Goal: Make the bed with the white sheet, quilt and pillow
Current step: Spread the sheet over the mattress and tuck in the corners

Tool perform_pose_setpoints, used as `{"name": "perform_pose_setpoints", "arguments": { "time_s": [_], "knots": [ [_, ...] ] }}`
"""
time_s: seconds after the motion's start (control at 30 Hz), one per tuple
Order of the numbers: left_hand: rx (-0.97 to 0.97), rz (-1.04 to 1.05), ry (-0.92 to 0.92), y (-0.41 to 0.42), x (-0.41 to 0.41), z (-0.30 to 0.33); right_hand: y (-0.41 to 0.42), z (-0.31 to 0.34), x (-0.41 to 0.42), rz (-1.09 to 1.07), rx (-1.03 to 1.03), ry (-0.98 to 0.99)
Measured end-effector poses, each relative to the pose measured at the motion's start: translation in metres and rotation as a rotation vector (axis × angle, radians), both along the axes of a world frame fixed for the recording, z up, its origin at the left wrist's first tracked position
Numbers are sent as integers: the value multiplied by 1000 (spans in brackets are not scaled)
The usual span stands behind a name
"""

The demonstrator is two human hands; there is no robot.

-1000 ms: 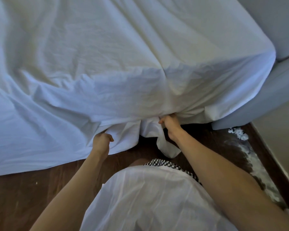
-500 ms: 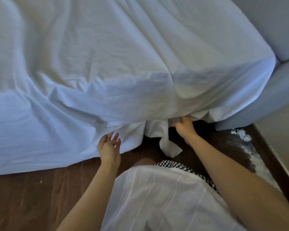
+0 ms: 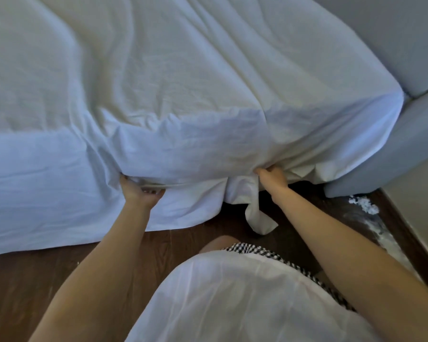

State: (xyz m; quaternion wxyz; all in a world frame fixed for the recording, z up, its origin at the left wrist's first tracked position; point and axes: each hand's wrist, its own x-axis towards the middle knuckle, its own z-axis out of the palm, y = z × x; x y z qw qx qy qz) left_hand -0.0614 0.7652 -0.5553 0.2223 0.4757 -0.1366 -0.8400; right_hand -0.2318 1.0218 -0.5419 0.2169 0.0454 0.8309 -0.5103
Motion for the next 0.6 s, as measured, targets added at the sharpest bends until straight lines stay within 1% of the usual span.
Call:
{"name": "perform_pose_setpoints", "arguments": {
  "time_s": [0.03,0.1,0.17,0.23,0.3,0.37,0.47,0.6],
  "knots": [
    [-17,-35,-69,0,-1,0,-2,-2,-1,-9,-13,0],
    [-58,-174,-295,2,3,6,-2,1,-5,-16,3,-20],
    [-77,-345,-533,3,7,19,2,12,-8,64,83,-94],
    [-114,-461,-650,6,6,43,8,37,-8,177,196,-215],
    [-183,-560,-695,17,1,73,11,63,-4,260,251,-365],
    [-249,-675,-716,30,-8,113,12,99,-2,310,244,-456],
    [-322,-833,-694,48,-14,180,13,166,3,338,217,-495],
    [-431,-895,-603,53,-14,292,6,277,1,339,178,-449]
  ]
}}
